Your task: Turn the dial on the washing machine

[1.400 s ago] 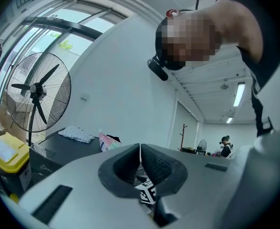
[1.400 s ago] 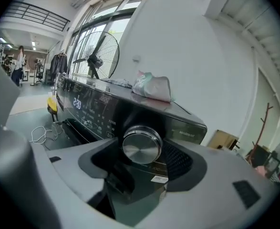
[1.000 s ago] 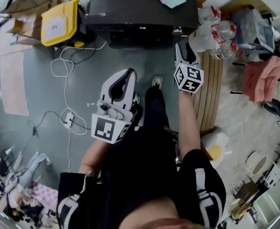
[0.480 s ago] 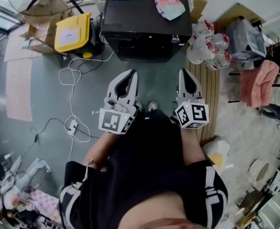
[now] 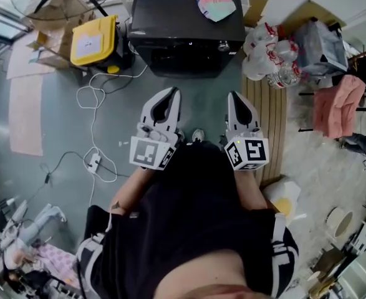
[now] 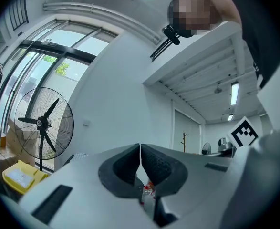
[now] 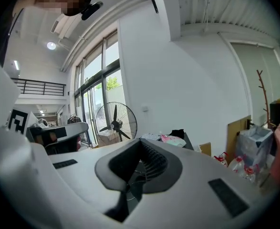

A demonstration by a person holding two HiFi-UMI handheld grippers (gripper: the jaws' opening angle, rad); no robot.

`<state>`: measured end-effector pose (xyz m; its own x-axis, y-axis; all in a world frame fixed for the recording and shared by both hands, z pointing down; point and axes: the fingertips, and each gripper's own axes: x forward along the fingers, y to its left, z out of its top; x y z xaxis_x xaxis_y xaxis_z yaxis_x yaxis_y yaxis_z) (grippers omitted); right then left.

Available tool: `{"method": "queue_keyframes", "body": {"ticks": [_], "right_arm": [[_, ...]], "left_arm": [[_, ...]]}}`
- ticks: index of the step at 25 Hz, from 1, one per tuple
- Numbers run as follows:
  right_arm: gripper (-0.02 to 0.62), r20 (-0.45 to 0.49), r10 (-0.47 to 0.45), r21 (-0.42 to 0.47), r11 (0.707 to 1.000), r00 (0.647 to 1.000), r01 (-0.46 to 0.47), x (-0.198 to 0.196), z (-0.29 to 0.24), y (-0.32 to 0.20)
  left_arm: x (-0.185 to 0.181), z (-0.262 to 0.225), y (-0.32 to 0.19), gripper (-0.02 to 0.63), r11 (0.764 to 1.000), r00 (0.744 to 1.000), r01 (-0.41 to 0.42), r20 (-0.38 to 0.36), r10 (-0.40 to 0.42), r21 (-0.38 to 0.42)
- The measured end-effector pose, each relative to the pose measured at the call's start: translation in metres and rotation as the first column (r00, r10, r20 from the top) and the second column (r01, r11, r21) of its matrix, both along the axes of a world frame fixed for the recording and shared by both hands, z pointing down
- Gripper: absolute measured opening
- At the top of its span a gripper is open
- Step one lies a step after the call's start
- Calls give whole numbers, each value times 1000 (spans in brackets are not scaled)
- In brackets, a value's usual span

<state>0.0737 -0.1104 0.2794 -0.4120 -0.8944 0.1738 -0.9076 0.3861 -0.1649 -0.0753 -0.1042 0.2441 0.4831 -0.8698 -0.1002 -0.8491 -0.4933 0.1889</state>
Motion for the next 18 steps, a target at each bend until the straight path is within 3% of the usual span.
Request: {"method": "queue_keyframes", "body": {"ticks": [18], "right_arm": [[25, 4, 6, 6, 1000, 1000, -6, 9, -2, -5]], "left_arm": [[6, 3, 0, 28, 1000, 1000, 9, 4, -9, -14]]}}
